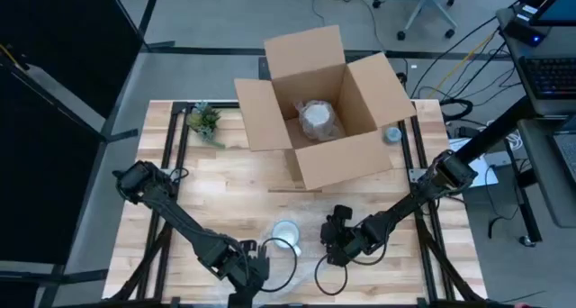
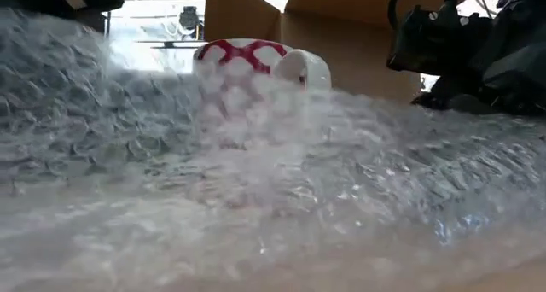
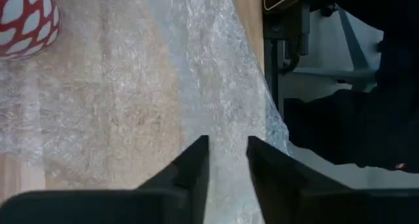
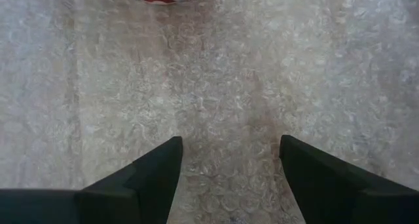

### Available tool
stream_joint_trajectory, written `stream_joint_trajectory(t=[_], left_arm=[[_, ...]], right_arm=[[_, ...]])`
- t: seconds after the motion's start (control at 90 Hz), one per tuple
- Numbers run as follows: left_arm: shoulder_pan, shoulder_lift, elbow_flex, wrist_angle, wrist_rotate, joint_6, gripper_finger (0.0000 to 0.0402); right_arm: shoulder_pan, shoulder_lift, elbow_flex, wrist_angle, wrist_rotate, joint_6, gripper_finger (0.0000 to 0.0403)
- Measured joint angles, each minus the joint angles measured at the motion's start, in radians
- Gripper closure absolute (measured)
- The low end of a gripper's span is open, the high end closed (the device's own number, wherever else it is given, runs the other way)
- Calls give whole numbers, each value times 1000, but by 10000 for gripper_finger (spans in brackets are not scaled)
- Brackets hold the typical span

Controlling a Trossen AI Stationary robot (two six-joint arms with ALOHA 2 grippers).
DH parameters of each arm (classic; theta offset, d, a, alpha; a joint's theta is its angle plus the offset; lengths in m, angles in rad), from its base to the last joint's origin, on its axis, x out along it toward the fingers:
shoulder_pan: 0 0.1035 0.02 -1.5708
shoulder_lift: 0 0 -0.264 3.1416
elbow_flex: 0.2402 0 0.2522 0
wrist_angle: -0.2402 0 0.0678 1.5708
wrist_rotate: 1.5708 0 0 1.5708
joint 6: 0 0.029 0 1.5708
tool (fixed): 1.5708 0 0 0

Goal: Wrap mug
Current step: Wrap the red mug with the bubble wrap

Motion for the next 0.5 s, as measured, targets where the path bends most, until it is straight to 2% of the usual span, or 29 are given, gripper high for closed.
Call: stream_joint_trajectory(t=[0.111,0.2,0.422,0.5], left_arm=[[14,0,0,-10,46,1,248],[19,-6,0,-23,50,6,239],[16,-65,0,-65,-52,19,255],[11,-84,0,-66,-120,19,258]], right_arm=[[0,0,0,0,-1,0,161],[0,0,0,0,-13,0,161],[0,0,0,0,-19,0,161],[0,0,0,-1,-20,0,161]])
